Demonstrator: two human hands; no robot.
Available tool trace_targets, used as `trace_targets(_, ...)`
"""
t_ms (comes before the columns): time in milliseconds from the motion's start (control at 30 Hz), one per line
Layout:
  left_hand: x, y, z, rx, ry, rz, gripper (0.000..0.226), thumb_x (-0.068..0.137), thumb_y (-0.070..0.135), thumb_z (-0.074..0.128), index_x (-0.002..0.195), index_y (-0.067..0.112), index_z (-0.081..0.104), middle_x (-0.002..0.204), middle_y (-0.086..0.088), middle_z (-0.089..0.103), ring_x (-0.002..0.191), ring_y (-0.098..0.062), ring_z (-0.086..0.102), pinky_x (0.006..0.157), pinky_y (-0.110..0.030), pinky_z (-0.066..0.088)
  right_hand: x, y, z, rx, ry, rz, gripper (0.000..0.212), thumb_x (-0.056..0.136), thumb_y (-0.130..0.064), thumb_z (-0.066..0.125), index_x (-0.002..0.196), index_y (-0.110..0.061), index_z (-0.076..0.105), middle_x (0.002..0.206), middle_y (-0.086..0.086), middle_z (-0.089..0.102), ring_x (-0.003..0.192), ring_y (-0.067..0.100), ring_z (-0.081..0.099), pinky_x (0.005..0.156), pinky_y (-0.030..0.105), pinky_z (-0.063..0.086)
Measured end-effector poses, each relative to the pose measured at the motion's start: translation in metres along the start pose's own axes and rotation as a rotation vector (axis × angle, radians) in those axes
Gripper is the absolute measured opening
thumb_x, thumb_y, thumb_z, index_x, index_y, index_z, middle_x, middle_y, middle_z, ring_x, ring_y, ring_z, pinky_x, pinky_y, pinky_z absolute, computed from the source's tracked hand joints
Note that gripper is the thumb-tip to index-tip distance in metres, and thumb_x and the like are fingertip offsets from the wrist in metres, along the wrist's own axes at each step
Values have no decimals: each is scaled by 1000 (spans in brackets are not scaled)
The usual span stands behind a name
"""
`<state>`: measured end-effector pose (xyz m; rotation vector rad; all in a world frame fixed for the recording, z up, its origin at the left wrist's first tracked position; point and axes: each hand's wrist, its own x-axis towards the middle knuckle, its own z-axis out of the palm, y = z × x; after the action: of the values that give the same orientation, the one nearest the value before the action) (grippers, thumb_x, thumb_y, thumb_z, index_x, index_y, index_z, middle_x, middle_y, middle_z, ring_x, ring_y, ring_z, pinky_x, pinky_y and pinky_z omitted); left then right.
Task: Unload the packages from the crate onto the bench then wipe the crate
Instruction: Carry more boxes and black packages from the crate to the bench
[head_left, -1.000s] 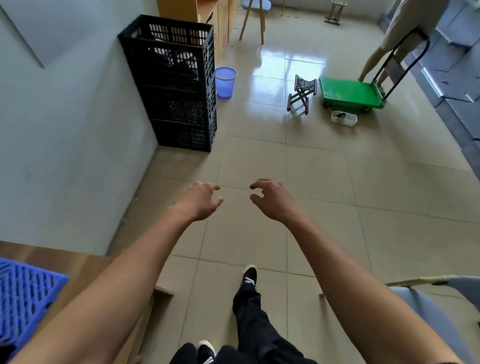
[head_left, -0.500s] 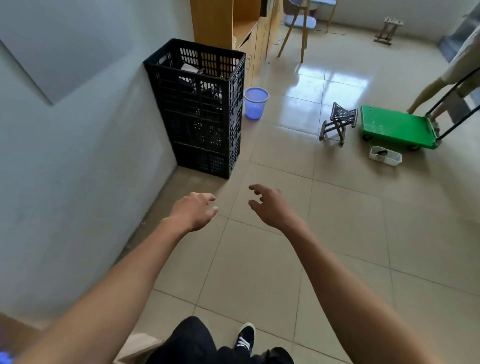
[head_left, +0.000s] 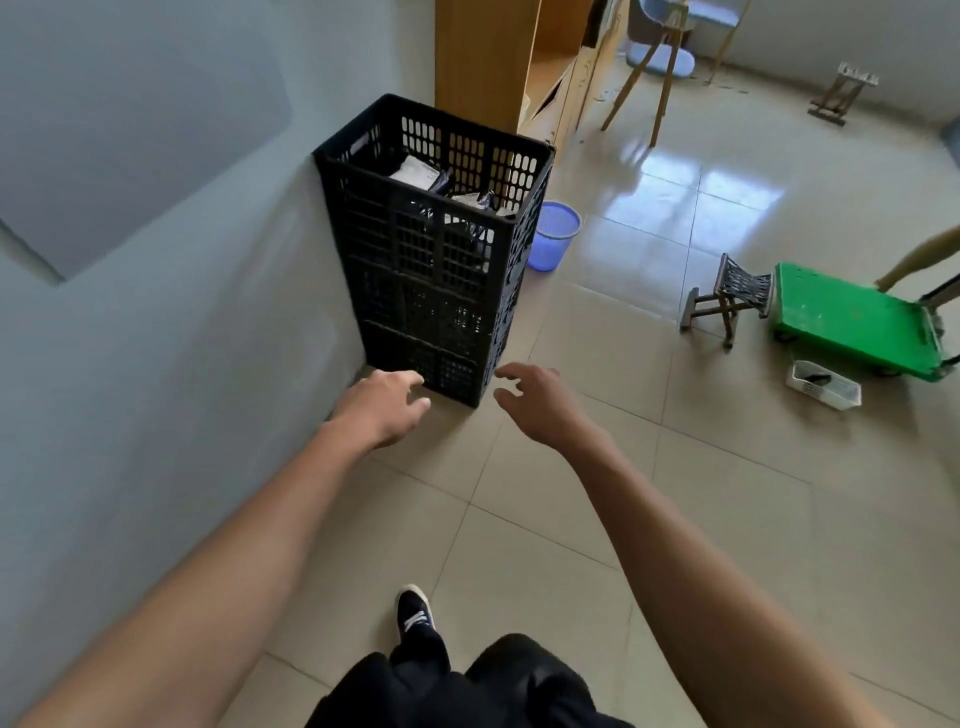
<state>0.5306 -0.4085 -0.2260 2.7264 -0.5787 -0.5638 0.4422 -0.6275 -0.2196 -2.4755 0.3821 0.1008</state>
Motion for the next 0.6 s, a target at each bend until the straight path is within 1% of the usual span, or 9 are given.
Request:
trace_targets(67,32,4,-15,-14,20,22,50,96,50,55,143,34,54,130,0,68,120,-28,62,98,-40,49,31,-4,-10,14,23,-8,35,96,-25,61,129,-19,67,125,3,71,115,24,62,96,31,45)
trace_targets(167,77,14,-31,-22,36,56,50,97,49,55,144,35,52,129,2,68,118,-28,62,94,-40,49,74,2,-21,31,26,26,35,96,-26,62,130,-21,67,125,4,70,114,25,62,99,34,47)
trace_targets(300,148,27,-47,-27,61,97,47,97,45,56,143,33,53,128,5,68,114,-27,63,93,-41,50,136,22,-33,74,58,69,38,97,-23,61,135,-21,64,130,3,68,121,26,59,103,35,45)
trace_targets(467,248,50,-72,-80,139,87,38,95,38,59,133,31,63,118,4,72,105,-26,67,95,-44,53,229,43,-61,152,127,75,39,97,-19,59,135,-19,64,129,3,68,119,26,61,101,37,49)
trace_targets(600,316,66,-97,-124,251,77,33,93,36,60,124,31,67,110,7,73,99,-24,68,89,-43,56,301,51,-86,189,170,50,37,95,-16,58,131,-18,67,125,4,71,113,26,64,97,34,49)
